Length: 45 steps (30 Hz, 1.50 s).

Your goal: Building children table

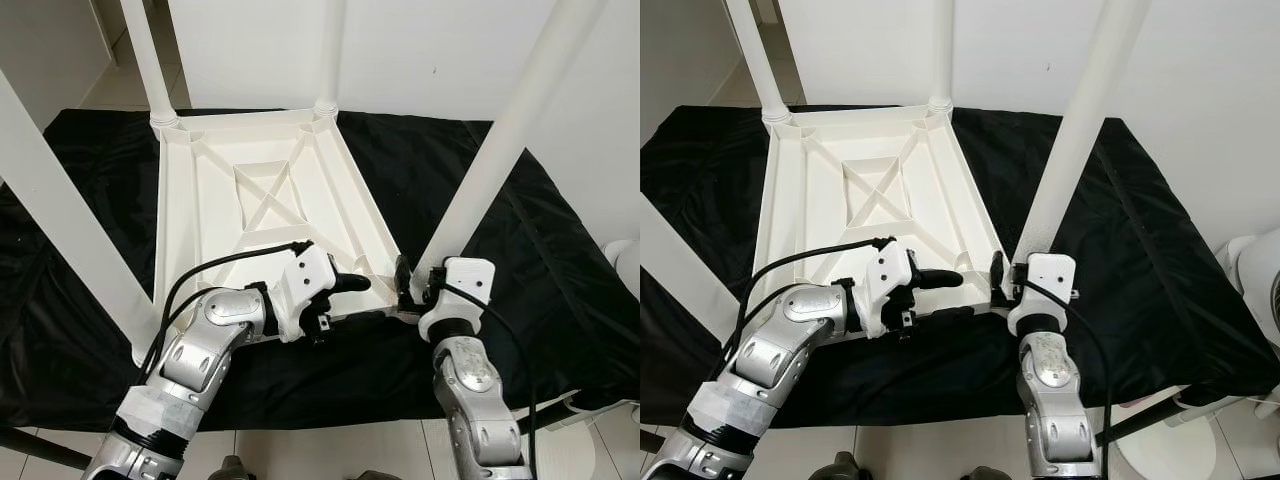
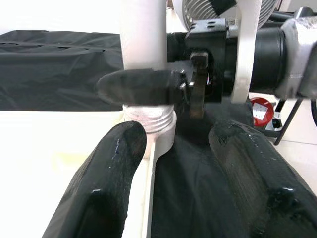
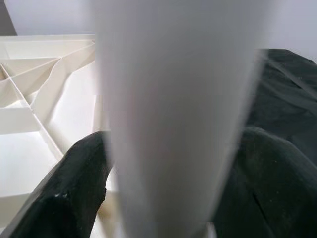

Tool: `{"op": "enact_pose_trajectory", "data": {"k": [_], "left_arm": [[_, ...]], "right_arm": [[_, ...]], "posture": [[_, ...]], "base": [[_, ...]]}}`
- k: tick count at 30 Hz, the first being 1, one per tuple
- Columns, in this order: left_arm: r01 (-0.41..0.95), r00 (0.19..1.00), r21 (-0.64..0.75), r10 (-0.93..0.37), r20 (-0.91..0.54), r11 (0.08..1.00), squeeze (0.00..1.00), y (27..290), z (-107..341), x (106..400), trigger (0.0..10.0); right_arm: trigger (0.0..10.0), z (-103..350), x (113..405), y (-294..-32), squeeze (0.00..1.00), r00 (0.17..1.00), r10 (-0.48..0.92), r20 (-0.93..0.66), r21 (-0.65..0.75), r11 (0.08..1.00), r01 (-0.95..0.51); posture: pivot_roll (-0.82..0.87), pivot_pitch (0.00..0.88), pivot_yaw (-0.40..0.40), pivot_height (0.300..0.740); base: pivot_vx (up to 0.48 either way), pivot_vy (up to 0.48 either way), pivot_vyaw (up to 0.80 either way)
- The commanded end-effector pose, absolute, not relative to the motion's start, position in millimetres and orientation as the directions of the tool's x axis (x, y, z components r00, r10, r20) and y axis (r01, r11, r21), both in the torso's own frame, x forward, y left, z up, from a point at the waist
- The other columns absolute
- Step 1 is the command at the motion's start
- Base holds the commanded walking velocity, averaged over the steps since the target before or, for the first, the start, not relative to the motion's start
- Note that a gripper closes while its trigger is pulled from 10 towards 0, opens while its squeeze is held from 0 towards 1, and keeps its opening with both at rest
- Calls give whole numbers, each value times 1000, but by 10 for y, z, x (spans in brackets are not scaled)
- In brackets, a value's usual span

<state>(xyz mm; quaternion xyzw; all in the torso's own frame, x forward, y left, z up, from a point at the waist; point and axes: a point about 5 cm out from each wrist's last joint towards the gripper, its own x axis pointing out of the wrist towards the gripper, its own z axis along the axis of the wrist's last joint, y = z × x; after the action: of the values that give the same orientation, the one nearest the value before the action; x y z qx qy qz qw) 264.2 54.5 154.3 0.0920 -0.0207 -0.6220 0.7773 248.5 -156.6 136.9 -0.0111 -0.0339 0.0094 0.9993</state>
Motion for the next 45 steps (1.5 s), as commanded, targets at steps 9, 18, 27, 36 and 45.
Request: {"op": "enact_pose_trajectory", "data": {"k": [9, 18, 27, 36, 45], "left_arm": [[944, 289, 185, -955, -70, 273, 0, 532, 1569, 2710, 10000], [946, 279, 188, -958, -61, 264, 0, 500, 1591, 2710, 10000], [945, 282, 188, -957, -60, 267, 0, 509, 1602, 2717, 10000], [946, 283, 183, -957, -63, 268, 0, 521, 1601, 2709, 10000], [950, 274, 175, -960, -67, 259, 0, 520, 1586, 2683, 10000]], "right_arm": [[10000, 1390, 2511, -1884, 0, 939, 342, 32, -159, 929, -333], [10000, 1282, 2677, -1888, 0, 817, 570, -85, -177, 799, -575], [0, 1297, 2840, -1895, 0, 771, 630, -92, -178, 752, -635], [0, 1196, 2785, -1883, 0, 757, 646, -98, -140, 744, -654], [10000, 1219, 2710, -1813, 0, 850, 527, -25, -91, 845, -527]], "posture": [[-12, 0, -25, 740], [2, 0, -24, 740], [11, 0, -25, 740], [14, 0, -24, 740], [4, 0, -28, 740]], "base": [[0, 0, 0], [0, 0, 0], [0, 0, 0], [0, 0, 0], [0, 0, 0]]}}
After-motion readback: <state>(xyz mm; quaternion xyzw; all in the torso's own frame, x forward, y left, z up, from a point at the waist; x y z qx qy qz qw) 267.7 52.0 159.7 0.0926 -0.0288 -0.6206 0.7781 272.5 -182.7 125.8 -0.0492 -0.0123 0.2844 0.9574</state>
